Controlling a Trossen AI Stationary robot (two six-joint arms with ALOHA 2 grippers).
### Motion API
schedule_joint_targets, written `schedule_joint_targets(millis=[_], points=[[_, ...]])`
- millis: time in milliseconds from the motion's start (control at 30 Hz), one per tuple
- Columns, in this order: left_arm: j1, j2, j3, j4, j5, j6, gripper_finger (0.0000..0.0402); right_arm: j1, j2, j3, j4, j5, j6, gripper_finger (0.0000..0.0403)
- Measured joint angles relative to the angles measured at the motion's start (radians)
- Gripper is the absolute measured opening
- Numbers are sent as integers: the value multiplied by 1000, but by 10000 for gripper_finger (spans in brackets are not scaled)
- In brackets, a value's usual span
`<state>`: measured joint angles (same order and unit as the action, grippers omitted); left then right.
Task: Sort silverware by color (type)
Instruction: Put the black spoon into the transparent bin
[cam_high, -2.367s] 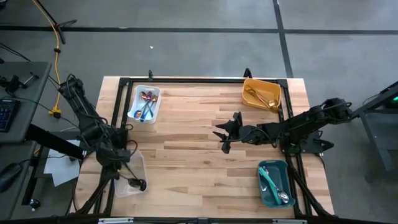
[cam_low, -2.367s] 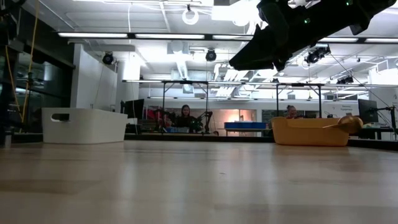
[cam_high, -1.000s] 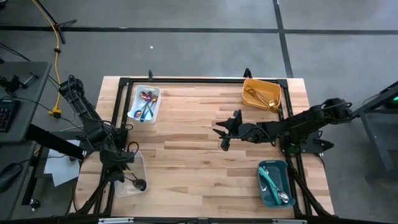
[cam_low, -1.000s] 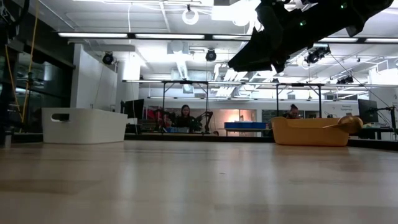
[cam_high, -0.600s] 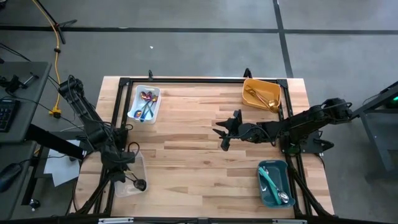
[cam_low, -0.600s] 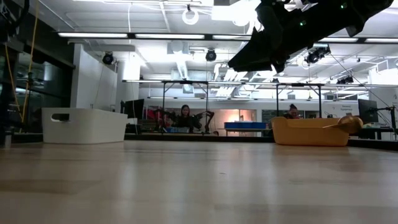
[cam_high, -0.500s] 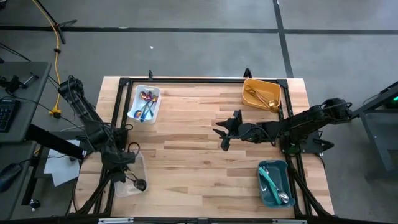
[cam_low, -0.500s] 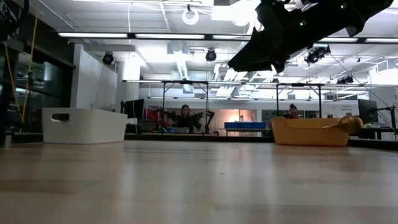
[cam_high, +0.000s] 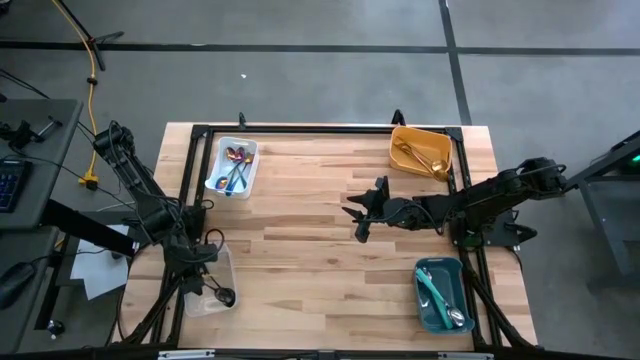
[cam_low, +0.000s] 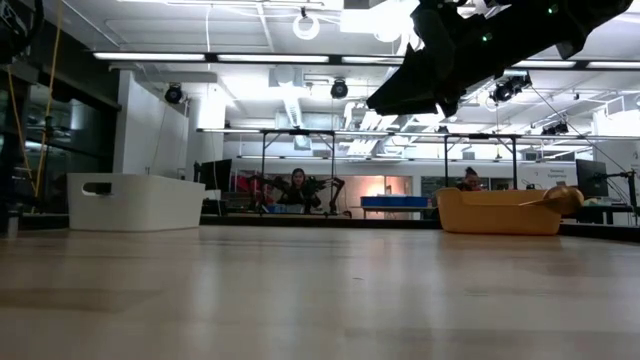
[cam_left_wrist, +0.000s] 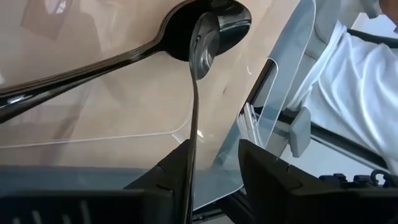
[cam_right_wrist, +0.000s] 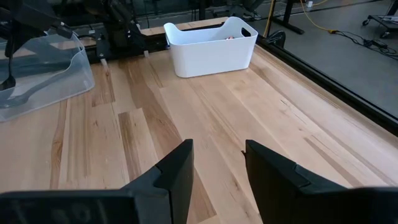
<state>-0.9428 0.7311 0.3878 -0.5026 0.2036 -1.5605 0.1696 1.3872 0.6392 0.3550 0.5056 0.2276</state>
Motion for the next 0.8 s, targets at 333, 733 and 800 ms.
schedule_joint_targets(millis=[333, 733, 800], points=[[0, -2, 1, 45, -42, 54, 131, 0, 0, 0, 0, 0, 0, 140], [-1, 19, 2, 9, -213, 272, 131, 0, 0, 0, 0, 0, 0, 140], [-1, 26, 2, 12, -246, 297, 131, 0, 0, 0, 0, 0, 0, 140]])
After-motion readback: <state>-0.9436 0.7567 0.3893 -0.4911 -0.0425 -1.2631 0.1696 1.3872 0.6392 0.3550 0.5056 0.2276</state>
